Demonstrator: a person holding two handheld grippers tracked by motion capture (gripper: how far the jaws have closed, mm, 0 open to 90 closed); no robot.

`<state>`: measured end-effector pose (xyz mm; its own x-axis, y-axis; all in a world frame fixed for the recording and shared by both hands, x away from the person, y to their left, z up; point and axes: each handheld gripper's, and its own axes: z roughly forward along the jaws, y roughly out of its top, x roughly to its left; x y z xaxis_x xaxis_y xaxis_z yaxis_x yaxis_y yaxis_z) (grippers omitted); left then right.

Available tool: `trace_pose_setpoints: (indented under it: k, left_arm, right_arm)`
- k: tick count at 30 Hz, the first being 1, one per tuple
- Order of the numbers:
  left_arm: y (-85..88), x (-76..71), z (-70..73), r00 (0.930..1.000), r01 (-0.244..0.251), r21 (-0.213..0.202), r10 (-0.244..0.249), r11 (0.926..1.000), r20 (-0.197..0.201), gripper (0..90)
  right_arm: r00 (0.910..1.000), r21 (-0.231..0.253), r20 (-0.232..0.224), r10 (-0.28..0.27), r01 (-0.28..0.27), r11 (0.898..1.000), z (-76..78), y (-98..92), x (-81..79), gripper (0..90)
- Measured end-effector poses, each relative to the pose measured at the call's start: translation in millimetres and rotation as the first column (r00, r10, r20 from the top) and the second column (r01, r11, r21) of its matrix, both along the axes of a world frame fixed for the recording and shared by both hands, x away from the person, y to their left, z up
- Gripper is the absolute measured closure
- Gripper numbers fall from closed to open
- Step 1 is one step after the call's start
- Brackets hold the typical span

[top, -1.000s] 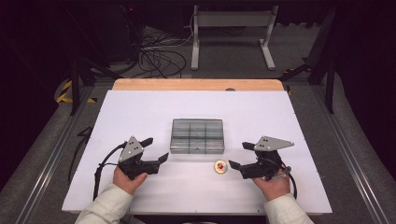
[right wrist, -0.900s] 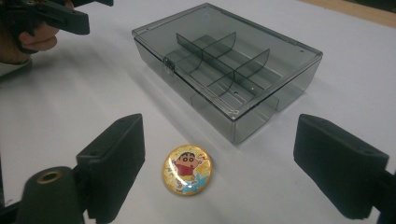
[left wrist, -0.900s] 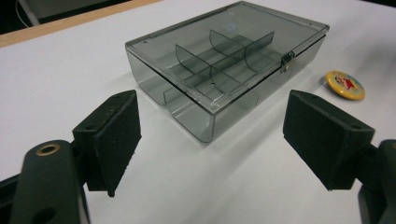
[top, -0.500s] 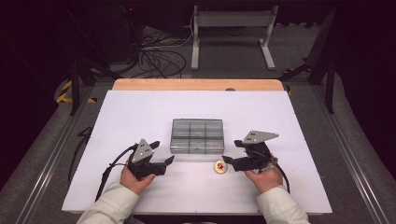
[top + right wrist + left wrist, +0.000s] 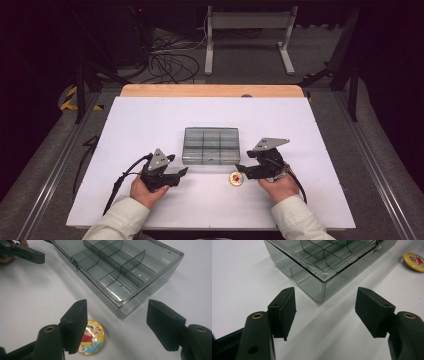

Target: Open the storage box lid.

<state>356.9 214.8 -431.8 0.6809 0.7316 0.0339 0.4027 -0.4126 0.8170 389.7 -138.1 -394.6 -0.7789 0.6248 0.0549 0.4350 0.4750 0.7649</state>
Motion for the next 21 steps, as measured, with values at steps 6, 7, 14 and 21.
trace_pose_setpoints:
  k: [6, 7, 14, 21]
  left_arm:
    - [-2.9, 0.4, -2.9, 0.9996, -0.027, 0.016, 0.026, 0.9995, 0.008, 42.5]
    - [-3.3, 0.3, -3.0, 0.9996, -0.027, 0.016, 0.027, 0.9995, 0.01, 43.0]
    - [-4.3, 0.9, -4.3, 0.9994, -0.031, 0.021, 0.031, 0.9993, 0.018, 47.9]
    - [-5.3, 0.5, -4.4, 0.9992, -0.031, 0.012, 0.031, 0.9994, 0.026, 52.8]
  right_arm:
    - [0.9998, -0.008, -0.021, 0.001, -0.001, 1.0, -1.6, 2.6, 3.9, 40.9]
    - [0.9998, -0.013, -0.022, 0.001, -0.001, 1.0, -1.9, 3.1, 4.5, 41.9]
    - [0.9995, -0.042, -0.029, -0.008, 0.007, 0.999, -4.5, 6.8, 8.0, 50.2]
    - [0.9997, -0.059, -0.022, -0.009, 0.008, 0.998, -6.2, 9.9, 9.2, 57.5]
